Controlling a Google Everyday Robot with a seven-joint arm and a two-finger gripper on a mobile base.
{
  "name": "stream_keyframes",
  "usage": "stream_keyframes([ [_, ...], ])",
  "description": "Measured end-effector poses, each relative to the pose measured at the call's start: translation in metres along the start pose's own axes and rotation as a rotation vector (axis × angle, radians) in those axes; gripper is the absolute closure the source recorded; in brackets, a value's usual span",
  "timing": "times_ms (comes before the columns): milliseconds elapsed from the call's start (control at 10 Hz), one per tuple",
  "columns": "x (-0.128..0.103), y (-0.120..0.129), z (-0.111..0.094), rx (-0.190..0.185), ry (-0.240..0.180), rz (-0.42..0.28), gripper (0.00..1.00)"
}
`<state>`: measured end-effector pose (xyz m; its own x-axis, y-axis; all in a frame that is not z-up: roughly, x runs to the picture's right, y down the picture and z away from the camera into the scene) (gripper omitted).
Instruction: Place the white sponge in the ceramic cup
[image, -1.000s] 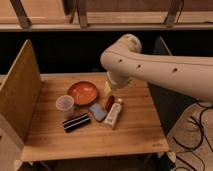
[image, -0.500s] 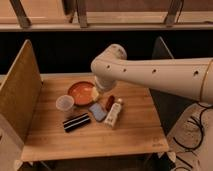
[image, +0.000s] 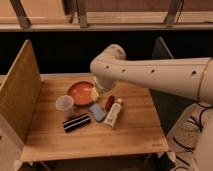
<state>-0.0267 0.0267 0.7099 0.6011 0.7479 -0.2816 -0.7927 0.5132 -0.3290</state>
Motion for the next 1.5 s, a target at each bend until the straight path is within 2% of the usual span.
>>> stream_keyframes([
  [200,-0.015,0.026,0.028,-0.012,0.022,-0.085,0.35],
  [400,-0.022,0.033,0.050,-0.004,0.043,-0.123,0.35],
  [700,-0.018,0.034,0.088,-0.006,0.088,-0.088,0.35],
  [900,-0.017,0.037,0.109,-0.065,0.085,-0.010,0.35],
  [1000,-0.020,0.037,0.117,-0.108,0.062,0.043,0.35],
  [1100,-0.026,0.038,0.125,-0.170,0.025,0.101,0.35],
  [1200,-0.030,0.037,0.142,-0.255,-0.009,0.099,0.35],
  [1400,-0.024,0.037,0.155,-0.273,0.018,-0.016,0.35],
  [1500,-0.021,0.035,0.157,-0.264,0.037,-0.056,0.35],
])
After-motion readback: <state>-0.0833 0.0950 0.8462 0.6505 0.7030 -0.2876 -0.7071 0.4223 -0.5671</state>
